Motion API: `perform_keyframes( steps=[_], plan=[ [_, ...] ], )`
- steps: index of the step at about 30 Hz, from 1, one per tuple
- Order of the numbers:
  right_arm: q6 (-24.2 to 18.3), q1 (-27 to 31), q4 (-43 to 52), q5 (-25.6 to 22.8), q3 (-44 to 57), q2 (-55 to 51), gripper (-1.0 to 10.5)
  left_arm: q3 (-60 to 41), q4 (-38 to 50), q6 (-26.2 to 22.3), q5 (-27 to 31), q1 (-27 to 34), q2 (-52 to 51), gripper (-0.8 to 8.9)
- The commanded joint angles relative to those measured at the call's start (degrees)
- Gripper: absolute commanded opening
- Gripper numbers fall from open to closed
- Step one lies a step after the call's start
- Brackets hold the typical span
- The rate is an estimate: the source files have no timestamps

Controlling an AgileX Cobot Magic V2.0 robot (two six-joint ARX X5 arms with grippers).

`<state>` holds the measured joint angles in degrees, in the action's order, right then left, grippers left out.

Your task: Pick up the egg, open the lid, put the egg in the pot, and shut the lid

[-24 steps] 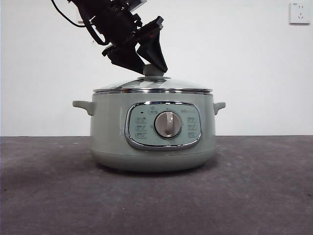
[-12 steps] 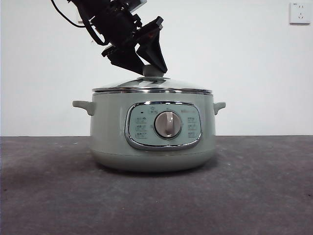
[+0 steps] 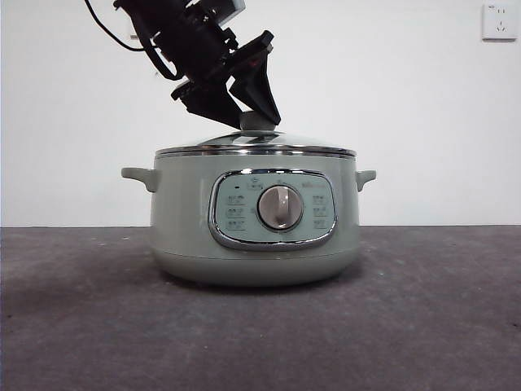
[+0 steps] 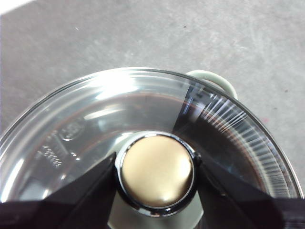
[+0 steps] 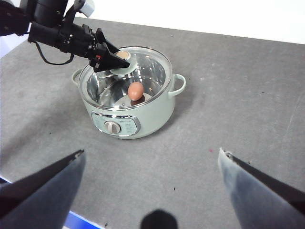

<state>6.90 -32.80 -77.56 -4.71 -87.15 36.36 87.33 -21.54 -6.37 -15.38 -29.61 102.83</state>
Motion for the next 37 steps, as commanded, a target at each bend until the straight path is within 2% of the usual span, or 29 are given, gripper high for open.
perform_keyframes(
  steps=[1, 9, 13, 21, 23, 26, 27, 37],
  plan=[
    [0.46, -0.13, -1.36, -0.24, 0.33, -0.28, 4.7, 0.09, -0.68, -0.9, 0.0, -0.5, 2.1, -0.09],
    [0.48, -0.13, -1.36, -0.24, 0.33, -0.28, 4.7, 0.09, -2.29, -0.9, 0.85, -0.31, 2.19, -0.09],
    [0.48, -0.13, -1.36, -0.24, 0.33, -0.28, 4.7, 0.09, -4.44, -1.01, 4.57, -0.22, 2.19, -0.09],
    [0.46, -0.13, -1.36, -0.24, 0.33, -0.26, 4.7, 0.09, -5.18, -0.9, 4.42, -0.22, 2.19, 0.06],
    [0.48, -0.13, -1.36, -0.24, 0.33, -0.26, 4.7, 0.11, -5.16, -0.9, 3.82, -0.22, 2.19, 0.75],
    [0.48, -0.13, -1.36, -0.24, 0.33, -0.26, 4.7, 0.28, -5.09, -0.9, 2.95, -0.22, 2.19, 3.03],
    [0.46, -0.13, -1.36, -0.24, 0.33, -0.26, 4.7, 0.37, -5.09, -0.87, 2.97, -0.22, 2.19, 3.44],
    [0.48, -0.13, -1.36, -0.26, 0.33, -0.26, 4.7, 5.75, -8.28, -0.9, 2.97, -0.22, 2.03, 3.6]
  ],
)
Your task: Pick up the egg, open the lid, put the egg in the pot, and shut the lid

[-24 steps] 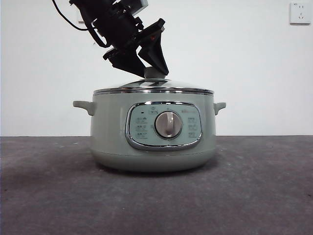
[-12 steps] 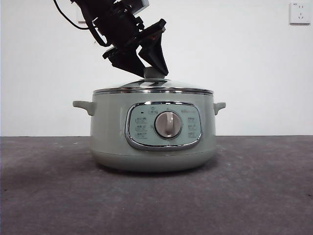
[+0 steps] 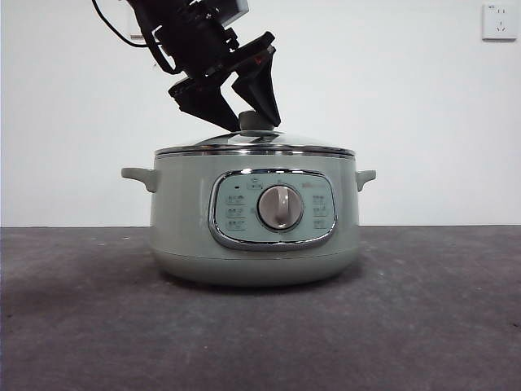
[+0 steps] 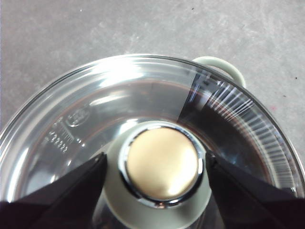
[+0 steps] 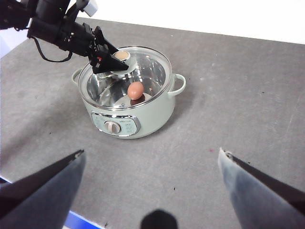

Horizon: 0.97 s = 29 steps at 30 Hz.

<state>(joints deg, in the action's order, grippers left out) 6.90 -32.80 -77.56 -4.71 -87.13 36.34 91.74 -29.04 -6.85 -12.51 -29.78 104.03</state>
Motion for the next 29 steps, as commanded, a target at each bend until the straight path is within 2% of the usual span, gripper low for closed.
perform_keyframes(
  steps=[1, 9, 18, 21, 25, 29],
  plan=[
    [0.48, -0.13, -1.36, -0.26, 0.31, -0.24, 4.7, 2.32, -1.7, -0.42, 0.11, -0.04, 0.83, 3.6],
    [0.46, -0.13, -1.36, -1.99, 0.31, -0.22, 4.7, 10.36, -10.95, -0.46, 0.13, -0.04, 0.04, 3.6],
    [0.35, -0.15, -1.36, -2.82, 0.31, 0.63, 4.7, 20.28, -28.57, -0.37, -0.11, -0.04, -4.94, 3.6],
    [-0.35, -0.15, -1.36, -2.75, 0.33, 1.55, 4.7, 22.14, -35.17, 0.46, -3.32, -0.09, -7.91, 3.52],
    [-1.14, -0.15, -1.36, -1.18, 0.33, 3.56, 4.7, 22.34, -41.62, 0.66, -9.35, -0.28, -12.66, 3.45],
    [-2.71, -0.17, -1.36, 3.74, 0.35, 5.92, 4.7, 22.34, -46.42, 0.66, -10.4, -0.28, -16.72, 3.45]
  ],
)
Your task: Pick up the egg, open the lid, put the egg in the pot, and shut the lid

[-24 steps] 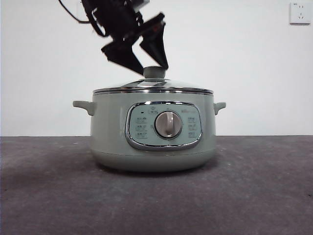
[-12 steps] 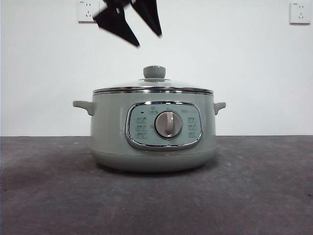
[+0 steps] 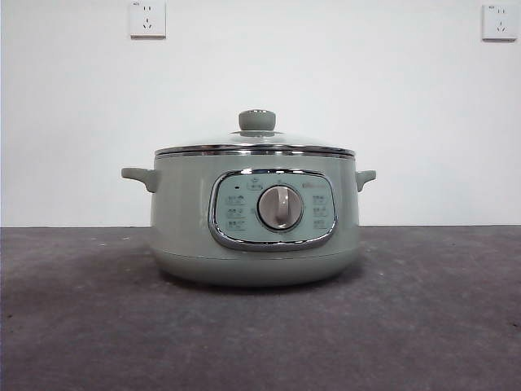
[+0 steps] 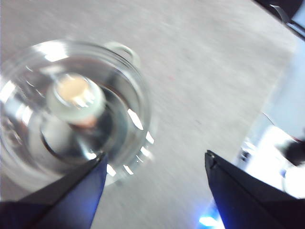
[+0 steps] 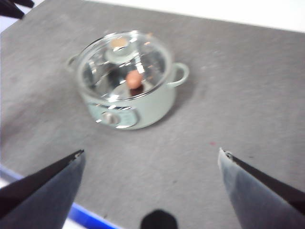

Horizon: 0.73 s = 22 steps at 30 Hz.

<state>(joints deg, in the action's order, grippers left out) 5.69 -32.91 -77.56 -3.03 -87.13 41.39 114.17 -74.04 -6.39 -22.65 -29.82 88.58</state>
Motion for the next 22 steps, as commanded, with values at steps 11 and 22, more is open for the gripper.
perform_keyframes(
  steps=[11, 22],
  plan=[
    [-3.19, -0.07, -1.36, 5.22, 0.35, 5.03, 1.0, -0.09, -1.44, 0.85, -0.31, -0.26, -7.1, 0.83],
    [-4.26, -0.07, -1.33, 4.94, 0.35, 5.31, 0.0, -0.09, -1.42, 0.83, -0.24, -0.22, -7.26, -0.04]
  ],
)
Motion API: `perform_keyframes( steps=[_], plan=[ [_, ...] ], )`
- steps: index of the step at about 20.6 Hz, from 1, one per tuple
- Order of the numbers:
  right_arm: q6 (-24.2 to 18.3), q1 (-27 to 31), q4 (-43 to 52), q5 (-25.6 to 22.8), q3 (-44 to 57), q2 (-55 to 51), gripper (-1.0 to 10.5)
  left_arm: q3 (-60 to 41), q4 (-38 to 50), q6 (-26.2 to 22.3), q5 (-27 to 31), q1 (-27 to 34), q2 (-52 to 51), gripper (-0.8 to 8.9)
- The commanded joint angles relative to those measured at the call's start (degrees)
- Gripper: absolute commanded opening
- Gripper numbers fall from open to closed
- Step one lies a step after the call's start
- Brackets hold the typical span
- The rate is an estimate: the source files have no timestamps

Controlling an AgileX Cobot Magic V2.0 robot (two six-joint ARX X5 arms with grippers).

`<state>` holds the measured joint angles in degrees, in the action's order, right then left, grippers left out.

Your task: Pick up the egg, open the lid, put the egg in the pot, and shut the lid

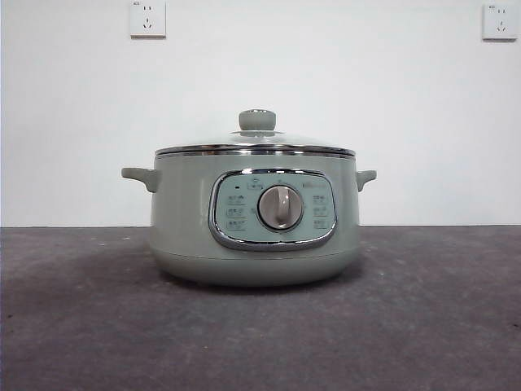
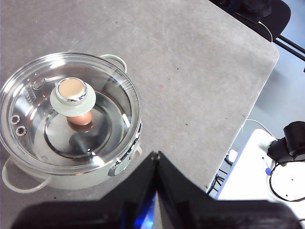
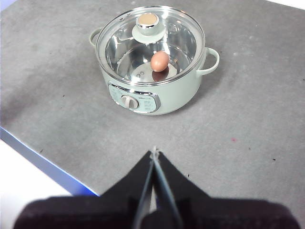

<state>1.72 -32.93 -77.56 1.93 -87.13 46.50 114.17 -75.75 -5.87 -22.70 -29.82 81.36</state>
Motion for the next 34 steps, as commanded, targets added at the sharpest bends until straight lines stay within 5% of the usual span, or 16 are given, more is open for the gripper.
perform_keyframes(
  steps=[1, 13, 22, 28, 34],
  plan=[
    [-0.26, -0.04, -1.33, -0.04, 0.35, 0.26, 0.0, -0.09, 0.28, 0.31, -0.2, -0.22, -0.04, -0.04],
    [-0.26, -0.04, -1.33, -0.04, 0.35, 3.61, 0.0, -0.09, 2.16, -1.16, 0.24, 0.13, 0.0, -0.04],
    [-0.26, -0.04, -1.33, -0.04, 0.35, 8.02, 0.0, -3.04, 13.31, -7.61, -1.14, 19.41, -8.46, -0.04],
    [-0.28, -0.04, -1.33, -0.04, 0.33, 11.82, 0.0, -29.62, 32.11, -10.51, -1.31, 33.16, -29.42, -0.04],
    [-0.28, -0.04, -1.33, -0.04, 0.33, 15.58, 0.0, -67.8, 55.21, -6.54, -1.29, 36.3, -49.48, -0.04]
  ],
)
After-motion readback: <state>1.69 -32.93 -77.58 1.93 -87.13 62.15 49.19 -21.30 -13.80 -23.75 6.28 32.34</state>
